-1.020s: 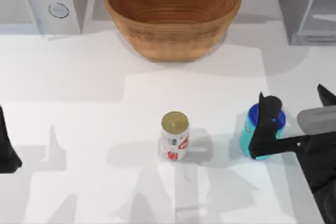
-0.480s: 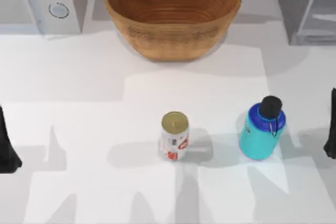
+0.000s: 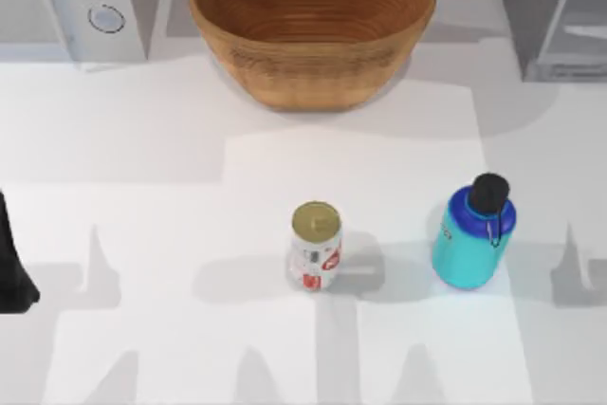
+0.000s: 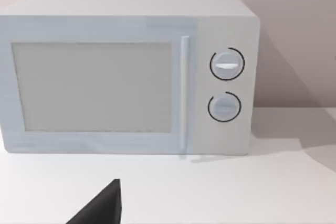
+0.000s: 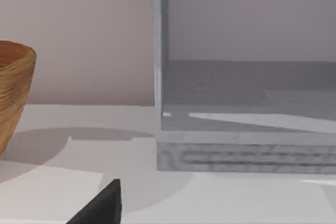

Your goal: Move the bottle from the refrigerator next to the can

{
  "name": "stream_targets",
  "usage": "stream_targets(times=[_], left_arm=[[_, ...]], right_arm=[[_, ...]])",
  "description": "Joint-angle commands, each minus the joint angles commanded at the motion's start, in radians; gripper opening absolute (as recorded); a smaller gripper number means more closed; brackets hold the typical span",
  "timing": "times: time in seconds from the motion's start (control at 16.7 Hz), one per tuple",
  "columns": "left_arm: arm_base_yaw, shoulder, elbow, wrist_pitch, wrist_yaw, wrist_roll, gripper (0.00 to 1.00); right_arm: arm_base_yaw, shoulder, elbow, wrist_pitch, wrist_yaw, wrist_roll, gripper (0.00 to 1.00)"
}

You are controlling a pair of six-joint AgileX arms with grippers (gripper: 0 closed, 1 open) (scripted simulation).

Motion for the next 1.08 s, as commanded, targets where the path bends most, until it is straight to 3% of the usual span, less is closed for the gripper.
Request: stream_targets(times=[0.66, 0.84, 1.08], left_arm=[[0.000, 0.000, 0.000, 0.000, 0.000, 0.000, 1.00], [0.000, 0.000, 0.000, 0.000, 0.000, 0.000, 1.00], [0.000, 0.000, 0.000, 0.000, 0.000, 0.000, 1.00]], right_arm=[[-0.031, -0.099, 0.030, -0.103, -0.006, -0.002, 1.00], [-0.032, -0.191, 0.106, -0.232, -0.005, -0.003, 1.00], [-0.032, -0.364, 0.248, -0.541, -0.007, -0.004, 1.00]])
